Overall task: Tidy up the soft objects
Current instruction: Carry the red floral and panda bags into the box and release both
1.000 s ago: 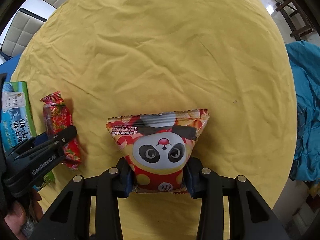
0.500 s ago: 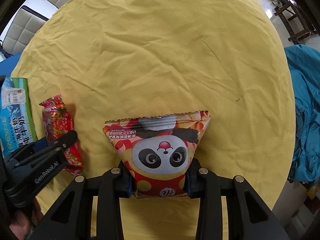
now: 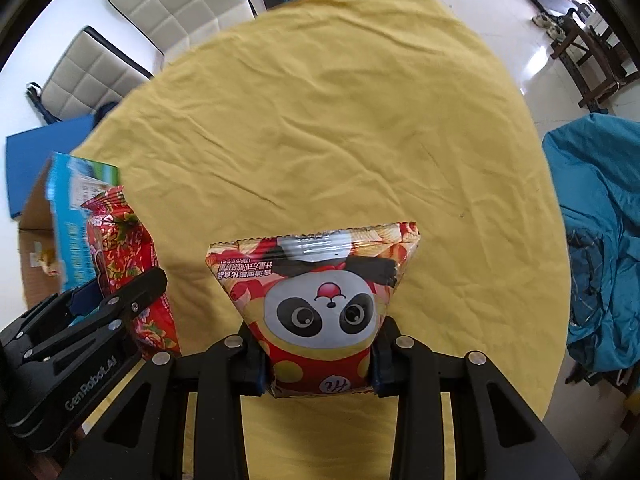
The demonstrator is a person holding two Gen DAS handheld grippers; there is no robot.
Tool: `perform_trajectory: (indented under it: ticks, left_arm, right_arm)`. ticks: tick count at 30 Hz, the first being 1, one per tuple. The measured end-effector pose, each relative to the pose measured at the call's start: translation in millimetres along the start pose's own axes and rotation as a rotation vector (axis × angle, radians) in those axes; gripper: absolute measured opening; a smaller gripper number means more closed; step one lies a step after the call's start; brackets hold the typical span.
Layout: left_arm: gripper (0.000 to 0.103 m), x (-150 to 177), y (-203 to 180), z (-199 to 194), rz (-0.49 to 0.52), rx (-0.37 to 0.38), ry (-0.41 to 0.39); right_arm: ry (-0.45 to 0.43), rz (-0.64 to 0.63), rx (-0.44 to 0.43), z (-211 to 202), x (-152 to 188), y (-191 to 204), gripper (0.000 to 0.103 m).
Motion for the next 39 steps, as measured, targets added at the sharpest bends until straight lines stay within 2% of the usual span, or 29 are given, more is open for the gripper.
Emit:
perform_trajectory:
  ticks: [9, 13, 22, 30, 35, 39]
  left_arm:
    - [0.043, 6, 38, -85, -0.025, 0.051, -0.127]
    - [0.043, 14, 60, -118, -0.037, 0.061, -0.181]
    - [0.043, 37, 146, -176, -0.077, 0.039, -0.297]
    - [0.043, 55, 239, -195, -0.162, -0.012, -0.342]
    - [0.043, 66, 292, -183, -0.223, -0.039, -0.318]
    - [0.043, 72, 327, -154, -0.256, -0.042, -0.249]
  right_arm:
    - [-0.11, -0.029, -0.057, -77, 15, 35, 0.037]
    - [-0.153, -0.054, -0.091, -103, 25, 71, 0.037]
    - [-0.209, -0.139, -0.171, -141, 45, 174, 0.037]
    - [-0.202, -0.248, -0.209, -137, 55, 272, 0.037]
    - [-0.164, -0.303, -0.223, -113, 64, 328, 0.037]
    - [-0.116, -0.321, -0.226, -73, 66, 361, 0.037]
Point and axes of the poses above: each gripper's, at about its wrist camera, not at the fingertips, and z roughly the way its jaws point, y to its left, x to its underside, the point moved 2 cm from there along z, roughly the way its jaws point, and after that the axes turned 2 degrees about -y, right-handed, at the moved point
